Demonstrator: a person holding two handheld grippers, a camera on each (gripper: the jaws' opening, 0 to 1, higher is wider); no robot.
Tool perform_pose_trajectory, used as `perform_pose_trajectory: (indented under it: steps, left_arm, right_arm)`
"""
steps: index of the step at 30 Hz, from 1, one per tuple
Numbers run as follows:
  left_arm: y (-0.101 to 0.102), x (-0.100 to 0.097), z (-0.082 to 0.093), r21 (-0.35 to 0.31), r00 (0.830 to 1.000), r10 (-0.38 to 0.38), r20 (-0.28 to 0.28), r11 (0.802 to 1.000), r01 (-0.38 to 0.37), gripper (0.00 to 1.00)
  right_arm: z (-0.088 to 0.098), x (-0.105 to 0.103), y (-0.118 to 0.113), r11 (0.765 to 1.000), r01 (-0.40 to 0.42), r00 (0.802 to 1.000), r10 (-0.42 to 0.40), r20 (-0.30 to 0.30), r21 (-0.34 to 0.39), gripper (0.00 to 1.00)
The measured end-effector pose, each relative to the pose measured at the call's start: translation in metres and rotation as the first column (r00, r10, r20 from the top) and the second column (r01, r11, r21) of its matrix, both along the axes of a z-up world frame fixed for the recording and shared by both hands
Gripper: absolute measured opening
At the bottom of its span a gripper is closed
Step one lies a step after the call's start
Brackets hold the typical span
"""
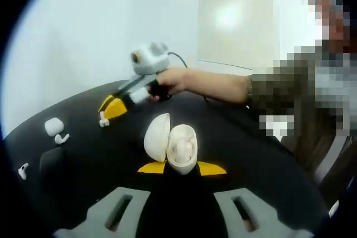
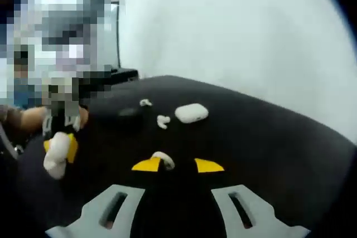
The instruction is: Pick up three earphones and place each one into its charging case using tactile feedback, ensure that each earphone is properly inserted and securely positioned inside the case.
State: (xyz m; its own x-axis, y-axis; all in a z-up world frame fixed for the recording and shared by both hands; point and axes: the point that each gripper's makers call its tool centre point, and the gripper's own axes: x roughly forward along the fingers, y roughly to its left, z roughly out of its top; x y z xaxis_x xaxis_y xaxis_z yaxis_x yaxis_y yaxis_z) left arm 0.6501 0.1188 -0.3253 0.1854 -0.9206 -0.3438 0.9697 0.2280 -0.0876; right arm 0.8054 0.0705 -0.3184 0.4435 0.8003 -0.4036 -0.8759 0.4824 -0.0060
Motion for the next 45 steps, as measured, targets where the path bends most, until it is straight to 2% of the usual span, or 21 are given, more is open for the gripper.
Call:
perform_pose_trajectory:
  steps: [1,3,6,11,13,15,18,21,27,30,31,33,34,35,36,37,38,40,43,45]
  left_arm:
    - [0.0,0.0,0.0,0.0,1.0,0.0,0.0,1.0,0.0,0.16]
    - [0.0,0.0,0.0,0.0,1.0,0.001,0.0,1.0,-0.001,0.16]
    - [0.0,0.0,0.0,0.0,1.0,0.002,0.001,1.0,-0.002,0.16]
    - [0.0,0.0,0.0,0.0,1.0,0.002,0.001,1.0,-0.002,0.16]
    - [0.0,0.0,0.0,0.0,1.0,0.001,0.001,1.0,-0.001,0.16]
    - [0.0,0.001,0.0,0.0,1.0,0.001,0.001,1.0,-0.001,0.16]
    - [0.0,0.001,0.0,0.0,1.0,0.001,0.001,1.0,-0.001,0.16]
    - [0.0,0.001,-0.001,0.0,1.0,0.0,0.002,1.0,0.0,0.16]
    - [0.0,0.001,-0.001,0.0,1.0,0.0,0.001,1.0,0.0,0.16]
    - [0.0,0.001,-0.001,0.0,1.0,0.001,0.0,1.0,-0.001,0.16]
    - [0.0,0.0,-0.001,0.0,1.0,0.001,0.0,1.0,-0.001,0.16]
    - [0.0,0.0,-0.001,0.001,1.0,0.001,0.001,1.0,-0.001,0.16]
    - [0.0,0.0,-0.001,0.001,1.0,0.001,0.001,1.0,-0.001,0.16]
    - [0.0,0.0,-0.001,0.001,1.0,0.001,0.001,1.0,-0.001,0.16]
    - [0.0,0.0,-0.001,0.001,1.0,0.001,0.001,1.0,-0.001,0.16]
    - [0.0,-0.001,-0.001,0.001,1.0,0.001,0.001,1.0,-0.001,0.16]
    - [0.0,-0.001,-0.001,0.001,1.0,0.002,0.001,1.0,-0.002,0.16]
    - [0.0,-0.001,-0.001,0.001,1.0,0.003,0.002,1.0,-0.003,0.16]
    - [-0.001,-0.002,-0.001,0.001,1.0,0.004,0.003,1.0,-0.004,0.16]
    - [-0.001,-0.002,-0.001,0.001,1.0,0.005,0.003,1.0,-0.005,0.16]
  right_arm:
    - [0.0,-0.003,-0.001,0.999,-0.025,0.999,0.026,0.023,-0.021,0.23]
    - [-0.002,-0.008,0.0,0.999,-0.038,0.999,0.038,0.018,-0.03,0.23]
    - [0.009,-0.013,0.004,0.997,-0.074,0.997,0.074,0.032,0.016,0.23]
    - [0.03,-0.005,0.004,0.994,-0.061,0.997,0.057,0.05,0.091,0.23]
    - [0.03,-0.006,0.006,0.992,-0.079,0.996,0.075,0.045,0.095,0.22]
    - [0.024,-0.01,0.01,0.99,-0.133,0.989,0.129,0.072,0.049,0.2]
    - [0.018,-0.009,0.013,0.99,-0.135,0.987,0.131,0.087,0.034,0.18]
    - [0.011,-0.008,0.014,0.99,-0.142,0.987,0.139,0.075,0.029,0.11]
    - [0.018,-0.005,0.01,0.989,-0.113,0.993,0.108,0.055,0.091,0.08]
    - [0.035,-0.017,0.011,0.976,-0.134,0.991,0.131,0.027,0.174,0.08]
    - [0.045,-0.025,0.012,0.964,-0.155,0.988,0.155,0.016,0.216,0.08]
    - [0.071,-0.052,0.017,0.92,-0.239,0.968,0.25,0.006,0.312,0.08]
    - [0.083,-0.07,0.02,0.889,-0.295,0.95,0.313,0.007,0.351,0.08]
    - [0.092,-0.087,0.021,0.862,-0.35,0.929,0.369,0.019,0.367,0.08]
    - [0.098,-0.103,0.023,0.847,-0.387,0.913,0.408,0.02,0.364,0.08]
    - [0.099,-0.115,0.025,0.84,-0.422,0.897,0.442,0.019,0.341,0.08]
    - [0.095,-0.126,0.028,0.847,-0.448,0.885,0.466,0.006,0.287,0.08]
    - [0.087,-0.135,0.034,0.855,-0.473,0.875,0.484,0.0,0.214,0.08]
    - [0.072,-0.153,0.04,0.822,-0.551,0.83,0.558,-0.008,0.145,0.08]
    - [0.06,-0.158,0.04,0.813,-0.577,0.815,0.579,-0.013,0.079,0.08]
